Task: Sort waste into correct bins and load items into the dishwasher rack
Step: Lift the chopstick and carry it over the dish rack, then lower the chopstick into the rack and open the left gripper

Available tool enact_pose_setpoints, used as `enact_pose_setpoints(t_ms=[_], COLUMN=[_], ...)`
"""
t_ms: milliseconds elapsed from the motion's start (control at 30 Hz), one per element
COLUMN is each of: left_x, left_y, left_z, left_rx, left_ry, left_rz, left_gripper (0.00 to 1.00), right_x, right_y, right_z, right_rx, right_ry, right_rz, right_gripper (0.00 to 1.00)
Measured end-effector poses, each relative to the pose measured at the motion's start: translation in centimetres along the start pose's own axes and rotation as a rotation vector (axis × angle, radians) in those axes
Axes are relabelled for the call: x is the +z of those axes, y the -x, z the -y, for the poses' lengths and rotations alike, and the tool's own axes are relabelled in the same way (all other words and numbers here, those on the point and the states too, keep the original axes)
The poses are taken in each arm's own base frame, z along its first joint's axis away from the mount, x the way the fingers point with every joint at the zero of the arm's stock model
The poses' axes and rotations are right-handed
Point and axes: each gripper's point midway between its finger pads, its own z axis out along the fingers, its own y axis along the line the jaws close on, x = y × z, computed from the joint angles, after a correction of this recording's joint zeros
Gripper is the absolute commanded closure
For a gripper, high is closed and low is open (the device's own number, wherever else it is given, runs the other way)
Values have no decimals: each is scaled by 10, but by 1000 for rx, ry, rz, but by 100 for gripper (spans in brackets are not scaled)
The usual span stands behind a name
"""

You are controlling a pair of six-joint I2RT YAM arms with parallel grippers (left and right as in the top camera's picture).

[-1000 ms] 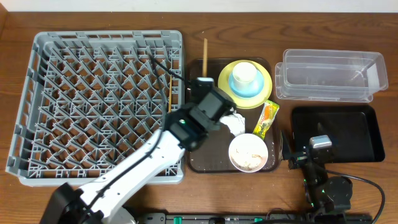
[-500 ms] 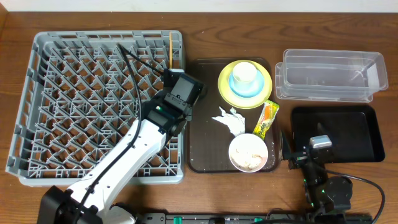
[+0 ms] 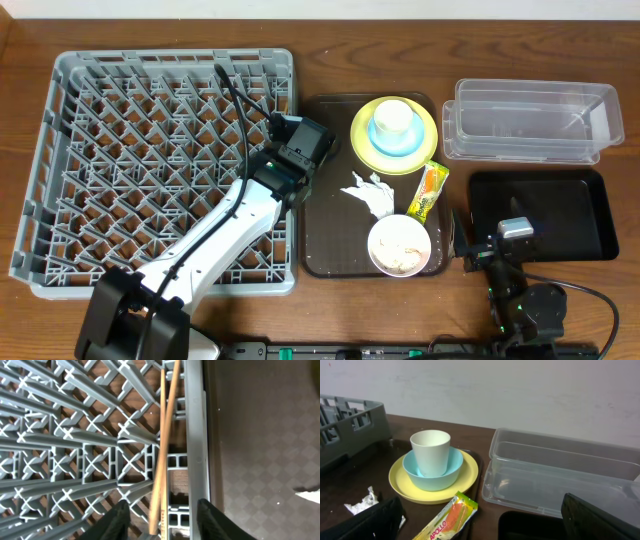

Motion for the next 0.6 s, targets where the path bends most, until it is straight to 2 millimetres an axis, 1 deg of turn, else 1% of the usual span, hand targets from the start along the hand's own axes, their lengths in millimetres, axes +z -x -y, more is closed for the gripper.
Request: enact_pose_setpoints(t_ms=[100,200,300,333,400,467,533,600], left_x=[-5,-18,-36,-40,-50,-58,-64,-69], left_y=[0,2,13,17,26,33,38,39], left_z=[-2,-10,-26,-33,-55,-81,-112,-138], left_rx=[-5,-28,-102,-129,-210,-293,-390,-463], left_ry=[-2,-13,-41,-46,-50,-32,-3,29], left_rz=[4,18,51,65,96,127,157,177], left_gripper=[47,45,44,40,31,22,20,18], right_x=[0,0,0,0,0,0,0,0], right_y=[0,0,0,0,0,0,0,0], right_z=[0,0,0,0,0,0,0,0], right_rx=[0,0,0,0,0,0,0,0], right_ry=[0,0,0,0,0,0,0,0], right_rz=[0,0,0,0,0,0,0,0], right_gripper=[1,1,1,1,1,1,1,1])
